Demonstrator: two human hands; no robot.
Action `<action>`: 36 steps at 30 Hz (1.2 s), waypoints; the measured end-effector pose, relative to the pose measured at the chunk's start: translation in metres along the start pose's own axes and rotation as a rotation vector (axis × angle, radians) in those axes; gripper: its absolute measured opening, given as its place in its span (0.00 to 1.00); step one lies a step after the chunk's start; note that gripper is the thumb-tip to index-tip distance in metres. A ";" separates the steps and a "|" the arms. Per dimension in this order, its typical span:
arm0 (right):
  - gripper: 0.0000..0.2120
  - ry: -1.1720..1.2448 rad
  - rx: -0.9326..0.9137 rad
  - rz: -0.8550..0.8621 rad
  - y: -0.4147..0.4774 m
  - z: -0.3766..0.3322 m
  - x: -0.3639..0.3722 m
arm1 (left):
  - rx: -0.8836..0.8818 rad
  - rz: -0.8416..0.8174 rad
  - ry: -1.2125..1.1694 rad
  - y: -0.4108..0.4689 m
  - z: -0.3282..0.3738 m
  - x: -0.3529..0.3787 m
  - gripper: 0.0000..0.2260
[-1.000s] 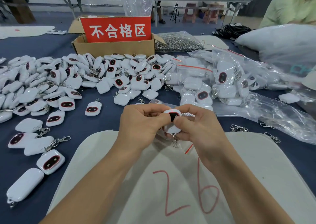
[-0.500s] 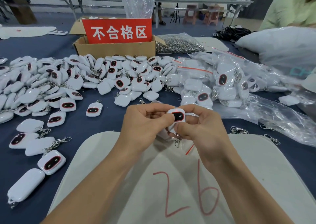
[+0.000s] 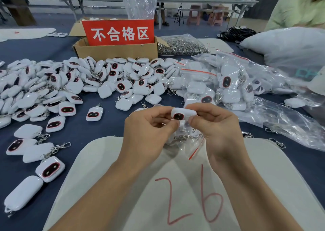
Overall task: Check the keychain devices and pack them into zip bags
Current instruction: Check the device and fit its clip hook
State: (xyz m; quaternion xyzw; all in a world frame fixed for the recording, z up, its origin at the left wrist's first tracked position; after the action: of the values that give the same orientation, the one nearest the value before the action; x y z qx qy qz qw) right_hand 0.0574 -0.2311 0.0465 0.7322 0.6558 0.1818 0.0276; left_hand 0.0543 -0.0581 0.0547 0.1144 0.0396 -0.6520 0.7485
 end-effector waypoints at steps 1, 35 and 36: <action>0.18 0.005 0.001 -0.002 0.000 0.001 0.000 | 0.019 0.006 -0.002 -0.001 0.001 -0.001 0.15; 0.10 -0.219 0.109 0.289 0.011 -0.007 -0.052 | 0.060 0.008 0.568 -0.025 0.009 0.027 0.22; 0.10 -0.247 0.101 0.311 0.011 -0.010 -0.056 | 0.077 -0.005 0.681 -0.029 0.011 0.034 0.24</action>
State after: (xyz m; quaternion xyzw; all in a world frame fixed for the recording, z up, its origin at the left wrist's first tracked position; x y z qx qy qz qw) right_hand 0.0605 -0.2890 0.0461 0.8419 0.5346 0.0596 0.0427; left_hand 0.0301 -0.0971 0.0544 0.3534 0.2631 -0.5792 0.6859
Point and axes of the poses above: each hand's wrist, its own y-axis towards the middle knuckle, its own x-axis out of the palm, z = x × y, the point moved 8 cm from there along y, towards the middle knuckle, and after that the axes turned 11 degrees about -x, right-handed, at the moved point
